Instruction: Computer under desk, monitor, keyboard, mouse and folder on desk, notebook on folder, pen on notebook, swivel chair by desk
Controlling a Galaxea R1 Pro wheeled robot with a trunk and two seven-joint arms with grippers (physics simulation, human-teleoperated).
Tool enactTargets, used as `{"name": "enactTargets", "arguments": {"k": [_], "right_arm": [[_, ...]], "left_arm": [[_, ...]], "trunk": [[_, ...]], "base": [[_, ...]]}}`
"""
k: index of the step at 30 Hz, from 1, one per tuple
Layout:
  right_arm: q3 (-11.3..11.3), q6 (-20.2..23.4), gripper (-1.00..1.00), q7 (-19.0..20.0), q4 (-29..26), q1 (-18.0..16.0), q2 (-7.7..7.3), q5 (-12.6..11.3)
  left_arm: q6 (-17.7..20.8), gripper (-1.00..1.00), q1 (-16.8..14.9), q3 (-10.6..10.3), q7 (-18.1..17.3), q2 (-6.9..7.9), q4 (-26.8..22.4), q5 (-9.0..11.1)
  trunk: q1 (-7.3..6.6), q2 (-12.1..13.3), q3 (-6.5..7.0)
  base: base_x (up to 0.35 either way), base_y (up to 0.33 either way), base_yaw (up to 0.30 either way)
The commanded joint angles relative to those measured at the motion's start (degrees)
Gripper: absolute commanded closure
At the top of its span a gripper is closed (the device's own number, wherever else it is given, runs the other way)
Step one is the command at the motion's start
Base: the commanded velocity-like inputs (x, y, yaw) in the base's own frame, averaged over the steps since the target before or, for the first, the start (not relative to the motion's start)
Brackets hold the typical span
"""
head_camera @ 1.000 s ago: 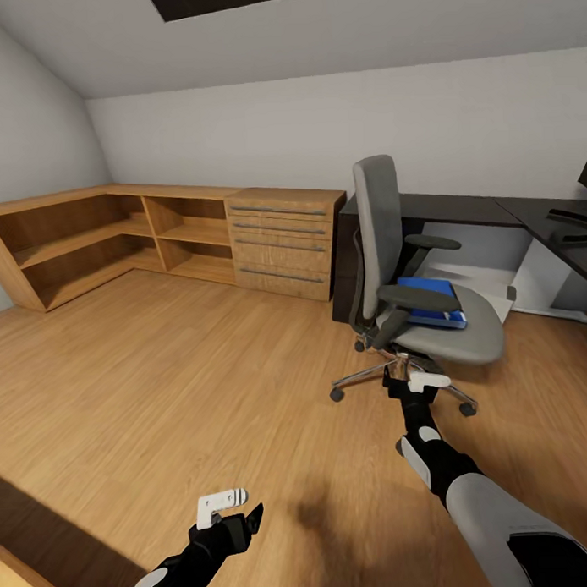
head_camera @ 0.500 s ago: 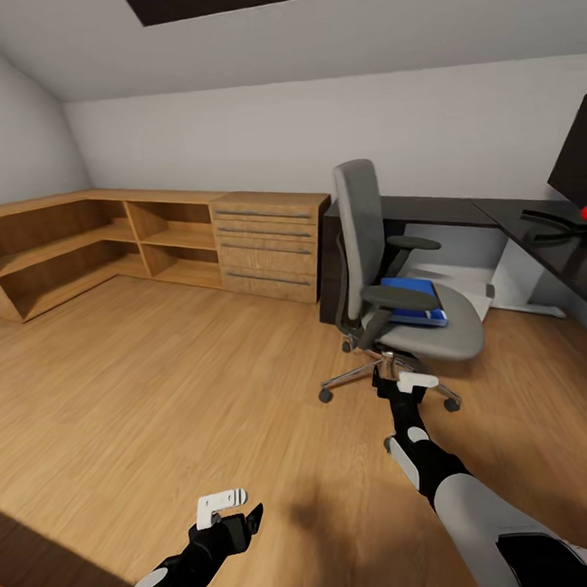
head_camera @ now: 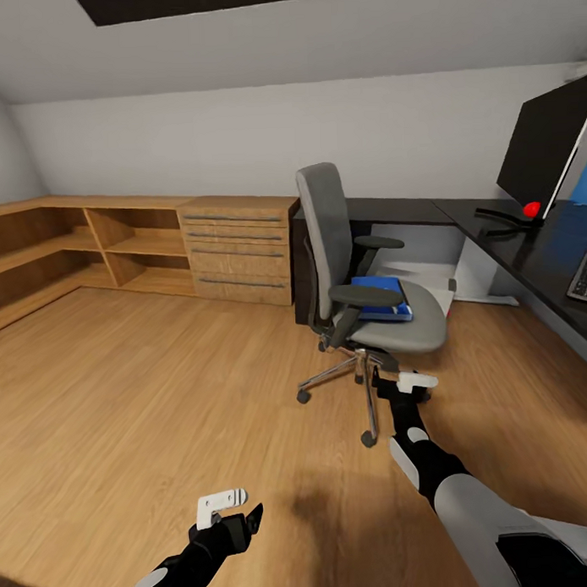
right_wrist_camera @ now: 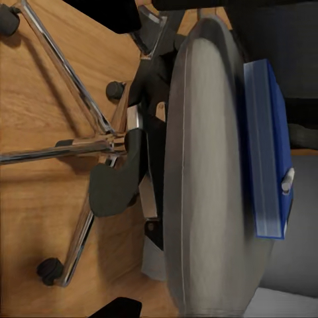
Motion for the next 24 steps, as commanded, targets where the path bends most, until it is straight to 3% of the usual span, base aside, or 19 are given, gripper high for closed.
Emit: {"name": "enactTargets", "arguments": {"k": [1, 16, 24], "right_arm": [[-0.01, -0.20, -1.00, -0.08, 0.07, -0.04, 0.03, -0.15], [-0.01, -0.20, -1.00, -0.13, 0.05, -0.04, 0.06, -0.23], [-0.01, -0.20, -1.00, -0.13, 0.05, -0.04, -0.01, -0.23]], "left_arm": [[0.23, -1.00, 0.01, -0.02, 0.40, 0.00, -0.09, 0.60], [0.23, -1.00, 0.01, -0.02, 0.37, 0.00, -0.09, 0.60], [0.23, -1.00, 0.01, -0.02, 0.37, 0.00, -0.09, 0.60]], "trunk": [[-0.01, -0.02, -0.04], [-0.01, -0.02, -0.03], [-0.01, -0.02, 0.20]], "base": [[0.000, 0.000, -0.085], [0.000, 0.000, -0.016], [0.000, 0.000, -0.175]]}}
